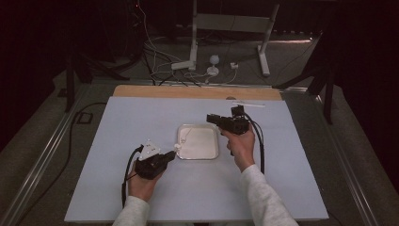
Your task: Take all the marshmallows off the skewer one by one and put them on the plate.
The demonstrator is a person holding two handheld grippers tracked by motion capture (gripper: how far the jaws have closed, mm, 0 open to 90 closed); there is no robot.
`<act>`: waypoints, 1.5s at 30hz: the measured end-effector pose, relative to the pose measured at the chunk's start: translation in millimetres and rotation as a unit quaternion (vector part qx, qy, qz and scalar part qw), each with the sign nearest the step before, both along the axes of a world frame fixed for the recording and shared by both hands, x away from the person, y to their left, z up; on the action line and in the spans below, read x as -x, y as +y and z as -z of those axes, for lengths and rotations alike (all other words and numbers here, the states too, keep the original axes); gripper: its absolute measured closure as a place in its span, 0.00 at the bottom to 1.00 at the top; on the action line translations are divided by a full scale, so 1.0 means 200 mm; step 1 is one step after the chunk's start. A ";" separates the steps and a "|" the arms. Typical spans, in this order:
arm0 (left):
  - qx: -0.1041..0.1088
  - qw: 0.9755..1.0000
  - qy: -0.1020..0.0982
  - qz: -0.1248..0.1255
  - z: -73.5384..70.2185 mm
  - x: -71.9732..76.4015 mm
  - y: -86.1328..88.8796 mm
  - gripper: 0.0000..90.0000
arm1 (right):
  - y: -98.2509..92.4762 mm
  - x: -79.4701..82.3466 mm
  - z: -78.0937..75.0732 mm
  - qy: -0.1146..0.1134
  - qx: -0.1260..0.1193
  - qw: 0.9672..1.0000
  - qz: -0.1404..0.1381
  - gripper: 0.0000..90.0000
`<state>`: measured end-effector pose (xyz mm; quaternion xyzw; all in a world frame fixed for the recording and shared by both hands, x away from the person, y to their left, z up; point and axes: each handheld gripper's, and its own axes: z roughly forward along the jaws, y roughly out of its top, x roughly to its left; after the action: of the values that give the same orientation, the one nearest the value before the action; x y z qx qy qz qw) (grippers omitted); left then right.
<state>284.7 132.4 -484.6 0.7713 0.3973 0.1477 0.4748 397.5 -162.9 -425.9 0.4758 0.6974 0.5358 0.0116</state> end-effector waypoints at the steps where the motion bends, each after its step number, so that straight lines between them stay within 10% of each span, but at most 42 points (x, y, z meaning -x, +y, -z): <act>1: 0.004 1.000 0.000 -0.001 0.00 0.00 0.00 1.00 | 0.00 0.00 0.00 0.000 0.000 1.000 0.000 0.86; 6: 0.009 1.000 0.010 -0.012 0.01 -0.02 0.02 1.00 | 0.07 -0.02 0.08 0.020 0.027 0.999 -0.017 0.84; 10: 0.014 1.000 0.011 -0.017 0.01 -0.02 0.04 1.00 | 0.11 -0.04 0.14 0.043 0.047 0.998 -0.024 0.51; 16: 0.016 1.000 0.012 -0.022 0.01 -0.03 0.04 1.00 | 0.11 -0.06 0.17 0.072 0.020 0.996 -0.044 0.29; 22: 0.020 0.999 0.012 -0.025 0.01 -0.03 0.04 1.00 | 0.12 -0.02 0.13 0.054 0.013 0.997 -0.062 0.19; 36: 0.038 0.999 -0.001 -0.020 -0.01 -0.02 0.03 1.00 | 0.25 0.07 0.11 0.049 0.003 0.993 -0.105 0.18; 45: 0.043 0.999 -0.006 -0.013 -0.02 -0.02 0.01 1.00 | 0.32 0.08 0.15 0.071 -0.010 0.991 -0.117 0.48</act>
<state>287.9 134.6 -481.1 0.7441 0.4108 0.1412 0.5075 380.7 -99.2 -455.9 0.4280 0.7418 0.5055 -0.1051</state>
